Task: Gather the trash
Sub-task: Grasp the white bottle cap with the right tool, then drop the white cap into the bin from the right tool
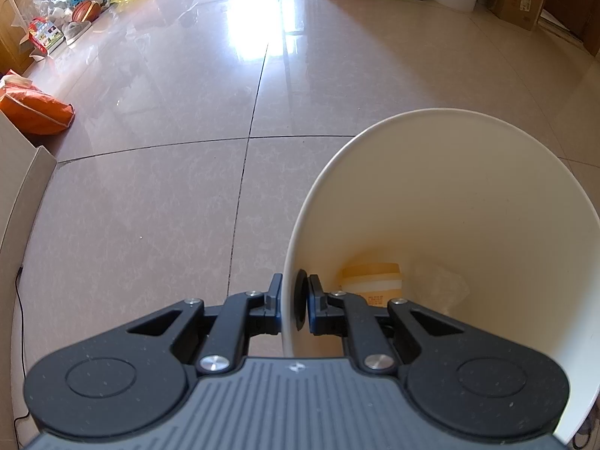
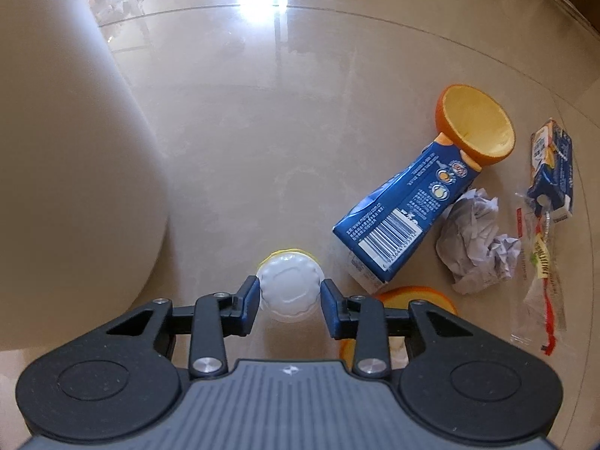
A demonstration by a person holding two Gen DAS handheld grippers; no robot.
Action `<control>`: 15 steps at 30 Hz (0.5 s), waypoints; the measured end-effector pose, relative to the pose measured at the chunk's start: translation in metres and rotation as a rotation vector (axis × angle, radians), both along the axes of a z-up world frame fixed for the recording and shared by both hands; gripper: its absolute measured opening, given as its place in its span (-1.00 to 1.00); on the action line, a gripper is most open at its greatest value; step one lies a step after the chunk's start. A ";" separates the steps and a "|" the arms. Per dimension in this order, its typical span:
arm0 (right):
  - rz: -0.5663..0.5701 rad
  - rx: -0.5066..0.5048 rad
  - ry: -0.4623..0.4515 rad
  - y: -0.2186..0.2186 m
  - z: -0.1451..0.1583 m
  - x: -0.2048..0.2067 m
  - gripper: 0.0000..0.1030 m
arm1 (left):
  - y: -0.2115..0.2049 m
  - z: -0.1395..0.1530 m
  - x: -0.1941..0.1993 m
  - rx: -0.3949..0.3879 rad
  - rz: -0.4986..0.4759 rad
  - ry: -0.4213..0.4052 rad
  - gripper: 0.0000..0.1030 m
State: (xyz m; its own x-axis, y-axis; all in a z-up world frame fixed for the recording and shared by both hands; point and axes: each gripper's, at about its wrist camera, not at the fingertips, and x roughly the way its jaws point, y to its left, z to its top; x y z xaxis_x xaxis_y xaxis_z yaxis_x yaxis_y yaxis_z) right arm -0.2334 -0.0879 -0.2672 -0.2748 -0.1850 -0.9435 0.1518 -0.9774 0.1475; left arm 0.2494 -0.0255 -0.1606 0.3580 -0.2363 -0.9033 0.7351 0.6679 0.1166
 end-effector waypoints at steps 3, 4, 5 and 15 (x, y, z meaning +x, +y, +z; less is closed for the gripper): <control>0.009 -0.017 0.003 0.002 0.020 0.009 -0.22 | 0.000 0.000 -0.001 0.002 -0.003 -0.003 -0.80; 0.016 -0.016 0.003 0.003 0.029 0.012 -0.22 | 0.000 0.000 -0.001 0.001 -0.002 -0.003 -0.80; 0.026 -0.012 0.006 0.005 0.038 0.017 -0.22 | -0.001 0.000 -0.001 0.001 -0.001 -0.004 -0.80; 0.131 -0.034 0.136 0.045 0.188 0.041 -0.22 | -0.002 0.000 -0.003 0.003 -0.005 -0.011 -0.80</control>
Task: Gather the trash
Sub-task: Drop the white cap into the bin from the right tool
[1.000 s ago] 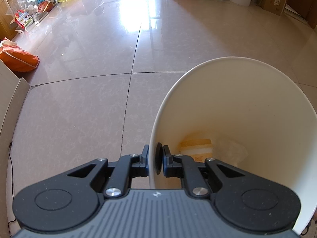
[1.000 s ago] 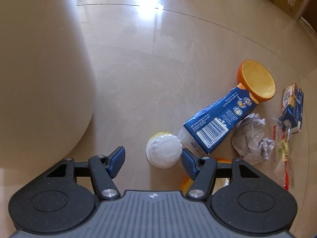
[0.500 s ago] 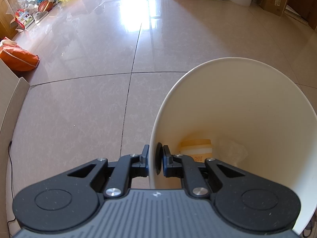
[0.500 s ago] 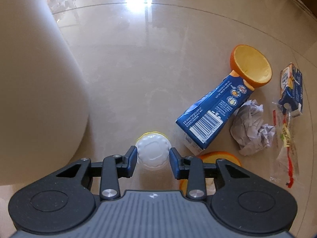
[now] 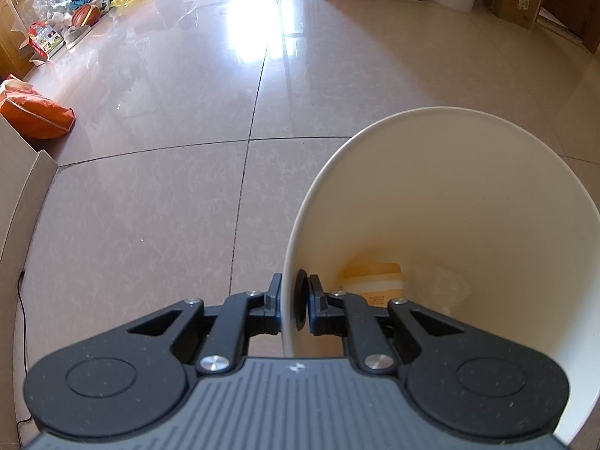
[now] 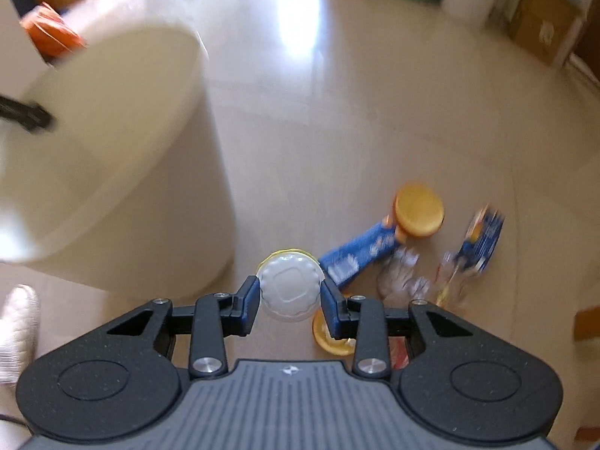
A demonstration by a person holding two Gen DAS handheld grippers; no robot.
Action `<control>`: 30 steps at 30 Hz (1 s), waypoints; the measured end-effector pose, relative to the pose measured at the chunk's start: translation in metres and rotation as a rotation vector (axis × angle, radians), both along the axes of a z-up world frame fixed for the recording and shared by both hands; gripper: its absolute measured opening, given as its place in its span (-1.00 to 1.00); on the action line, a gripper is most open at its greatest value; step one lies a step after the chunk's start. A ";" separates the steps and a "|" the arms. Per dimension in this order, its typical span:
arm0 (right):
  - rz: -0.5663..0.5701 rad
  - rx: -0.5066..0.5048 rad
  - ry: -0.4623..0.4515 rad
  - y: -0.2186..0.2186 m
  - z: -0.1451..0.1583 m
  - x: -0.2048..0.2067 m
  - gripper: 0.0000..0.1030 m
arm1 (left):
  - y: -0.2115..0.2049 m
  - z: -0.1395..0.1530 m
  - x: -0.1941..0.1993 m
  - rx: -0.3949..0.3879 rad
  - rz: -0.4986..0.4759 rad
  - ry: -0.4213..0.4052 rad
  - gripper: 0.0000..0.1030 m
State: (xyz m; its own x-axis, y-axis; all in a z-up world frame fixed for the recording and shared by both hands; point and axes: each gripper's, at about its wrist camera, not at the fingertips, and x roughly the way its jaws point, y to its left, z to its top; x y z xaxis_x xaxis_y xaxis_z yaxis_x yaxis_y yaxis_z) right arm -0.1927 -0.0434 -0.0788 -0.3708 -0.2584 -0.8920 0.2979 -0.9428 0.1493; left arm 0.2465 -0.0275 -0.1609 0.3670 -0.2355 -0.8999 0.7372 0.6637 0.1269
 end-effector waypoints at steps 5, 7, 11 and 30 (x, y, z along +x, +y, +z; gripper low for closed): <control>0.051 -0.078 0.073 0.002 0.082 -0.003 -0.22 | -0.002 0.000 0.001 0.000 0.011 -0.001 -0.79; 0.077 -0.110 0.101 -0.007 0.110 -0.005 -0.22 | -0.002 0.001 0.000 -0.001 0.005 -0.005 -0.79; 0.136 -0.172 0.132 -0.029 0.138 -0.011 -0.21 | 0.002 -0.001 0.002 -0.004 0.009 0.001 -0.79; 0.095 -0.173 0.254 -0.043 0.141 -0.004 0.92 | 0.003 0.001 0.004 -0.001 0.006 0.002 -0.79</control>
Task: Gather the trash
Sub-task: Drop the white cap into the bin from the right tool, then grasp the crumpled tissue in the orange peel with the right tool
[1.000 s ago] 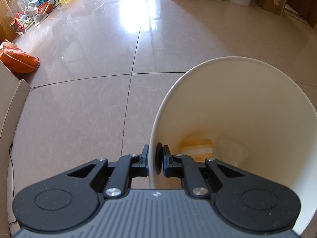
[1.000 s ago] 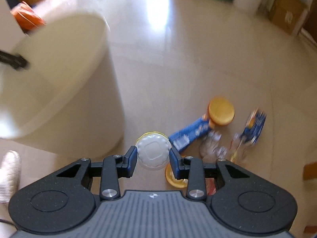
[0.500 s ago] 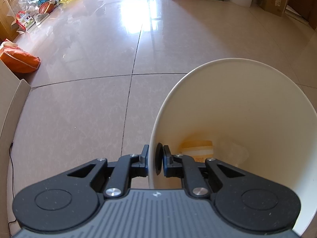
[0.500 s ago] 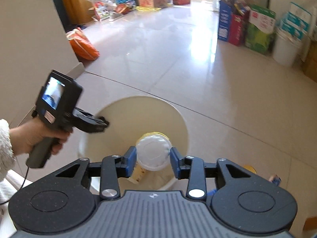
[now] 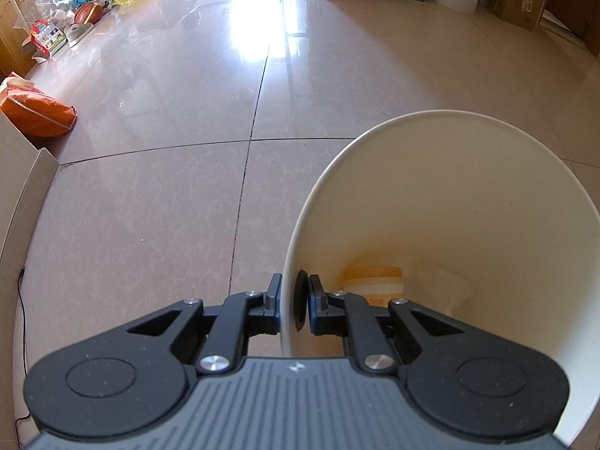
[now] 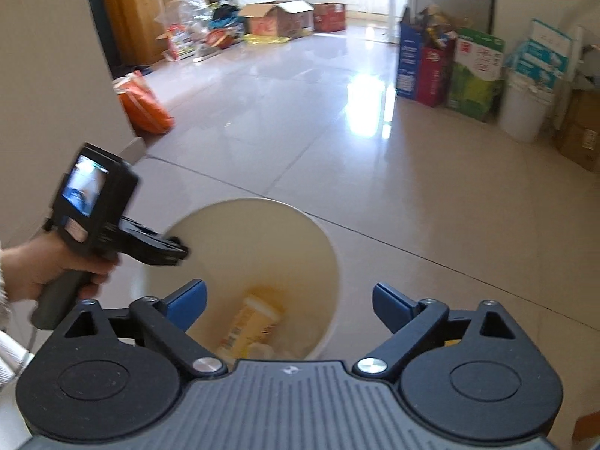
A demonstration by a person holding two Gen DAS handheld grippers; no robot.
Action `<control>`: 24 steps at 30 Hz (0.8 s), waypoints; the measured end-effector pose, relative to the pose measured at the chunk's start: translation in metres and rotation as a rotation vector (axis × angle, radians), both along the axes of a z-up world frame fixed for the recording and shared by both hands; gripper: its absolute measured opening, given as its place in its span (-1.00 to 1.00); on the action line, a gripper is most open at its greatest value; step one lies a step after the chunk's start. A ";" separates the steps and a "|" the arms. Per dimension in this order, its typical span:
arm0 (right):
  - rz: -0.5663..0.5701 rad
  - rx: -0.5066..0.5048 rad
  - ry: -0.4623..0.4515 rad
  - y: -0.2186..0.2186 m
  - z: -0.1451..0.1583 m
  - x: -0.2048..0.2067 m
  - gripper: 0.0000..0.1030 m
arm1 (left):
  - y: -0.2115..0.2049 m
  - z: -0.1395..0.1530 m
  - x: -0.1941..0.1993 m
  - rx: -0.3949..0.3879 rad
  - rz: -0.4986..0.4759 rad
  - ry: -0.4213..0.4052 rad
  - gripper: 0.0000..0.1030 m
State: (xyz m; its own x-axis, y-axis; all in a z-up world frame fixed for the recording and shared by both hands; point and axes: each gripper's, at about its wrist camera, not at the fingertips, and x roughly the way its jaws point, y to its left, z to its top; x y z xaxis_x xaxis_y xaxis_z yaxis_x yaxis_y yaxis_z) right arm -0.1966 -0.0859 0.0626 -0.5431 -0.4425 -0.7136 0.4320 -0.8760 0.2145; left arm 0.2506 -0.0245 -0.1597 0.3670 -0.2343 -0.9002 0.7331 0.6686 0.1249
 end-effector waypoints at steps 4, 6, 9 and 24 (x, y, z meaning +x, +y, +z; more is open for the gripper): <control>-0.050 0.028 0.034 0.022 -0.025 0.010 0.93 | -0.001 -0.001 -0.002 0.003 0.000 -0.003 -0.79; -0.086 0.115 0.026 0.027 -0.044 0.011 0.96 | -0.002 -0.001 -0.002 0.003 0.002 -0.002 -0.79; -0.121 0.157 -0.009 0.038 -0.080 0.016 0.96 | -0.002 -0.002 -0.003 0.004 0.001 -0.002 -0.79; -0.209 0.289 -0.226 0.056 -0.265 0.026 0.30 | -0.004 -0.002 -0.005 0.003 0.012 0.006 -0.79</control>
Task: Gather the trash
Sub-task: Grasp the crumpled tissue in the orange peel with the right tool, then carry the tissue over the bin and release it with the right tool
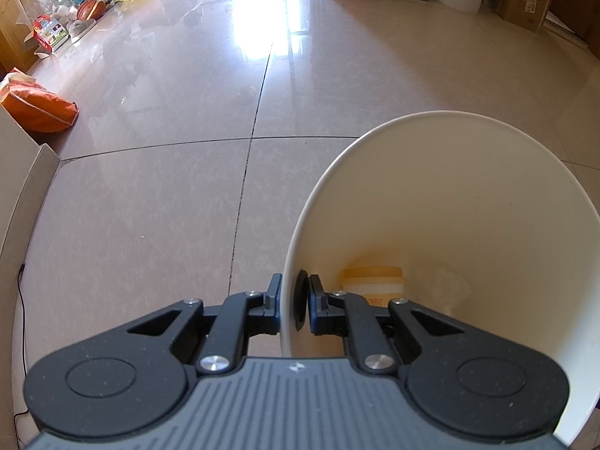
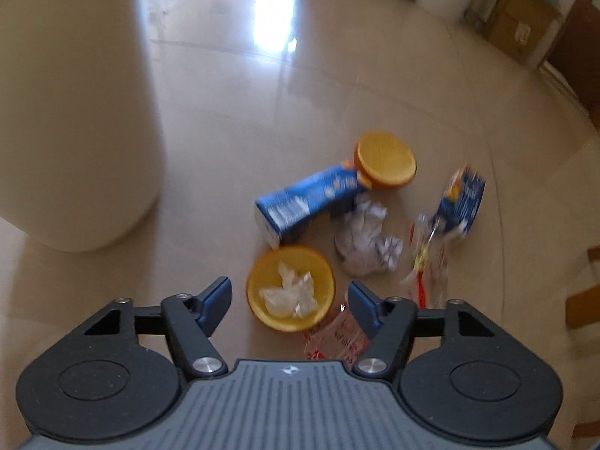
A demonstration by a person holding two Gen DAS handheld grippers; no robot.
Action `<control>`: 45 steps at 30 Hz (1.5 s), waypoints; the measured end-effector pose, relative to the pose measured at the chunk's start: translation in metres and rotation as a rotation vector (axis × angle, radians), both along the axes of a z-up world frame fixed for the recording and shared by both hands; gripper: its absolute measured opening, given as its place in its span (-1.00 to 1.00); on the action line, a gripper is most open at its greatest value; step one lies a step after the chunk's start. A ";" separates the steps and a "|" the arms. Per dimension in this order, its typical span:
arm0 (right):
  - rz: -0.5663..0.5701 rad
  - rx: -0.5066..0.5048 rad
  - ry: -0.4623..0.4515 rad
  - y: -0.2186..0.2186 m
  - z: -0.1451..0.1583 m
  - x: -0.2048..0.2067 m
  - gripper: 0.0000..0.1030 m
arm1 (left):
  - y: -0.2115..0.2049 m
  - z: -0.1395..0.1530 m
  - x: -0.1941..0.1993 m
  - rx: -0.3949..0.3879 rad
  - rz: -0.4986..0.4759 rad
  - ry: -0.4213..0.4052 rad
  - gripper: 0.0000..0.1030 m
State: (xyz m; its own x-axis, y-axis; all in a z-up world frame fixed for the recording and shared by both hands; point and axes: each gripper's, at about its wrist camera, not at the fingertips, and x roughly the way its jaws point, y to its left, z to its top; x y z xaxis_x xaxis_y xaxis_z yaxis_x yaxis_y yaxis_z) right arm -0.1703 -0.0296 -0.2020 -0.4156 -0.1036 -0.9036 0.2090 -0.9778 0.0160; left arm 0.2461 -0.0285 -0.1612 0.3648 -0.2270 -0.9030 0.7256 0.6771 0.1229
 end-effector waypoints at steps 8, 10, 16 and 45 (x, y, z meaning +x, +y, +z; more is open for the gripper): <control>-0.028 0.016 -0.072 -0.003 -0.051 -0.011 0.12 | 0.000 0.000 0.001 0.000 0.000 0.001 -0.79; -0.082 0.011 -0.080 -0.003 -0.058 -0.016 0.11 | 0.000 0.000 0.002 0.001 -0.001 0.001 -0.79; -0.107 0.033 -0.101 -0.003 -0.071 -0.027 0.07 | 0.001 0.001 0.001 0.000 -0.001 0.002 -0.79; -0.039 -0.117 -0.035 -0.010 0.082 -0.002 -0.56 | -0.005 0.000 0.001 0.007 -0.005 -0.002 -0.78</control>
State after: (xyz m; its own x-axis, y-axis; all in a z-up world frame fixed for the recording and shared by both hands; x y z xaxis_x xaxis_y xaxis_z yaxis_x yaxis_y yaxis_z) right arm -0.1719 -0.0399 -0.1203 -0.3896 -0.1935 -0.9004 0.1679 -0.9762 0.1372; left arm 0.2475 -0.0331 -0.1617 0.3656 -0.2226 -0.9037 0.7288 0.6724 0.1292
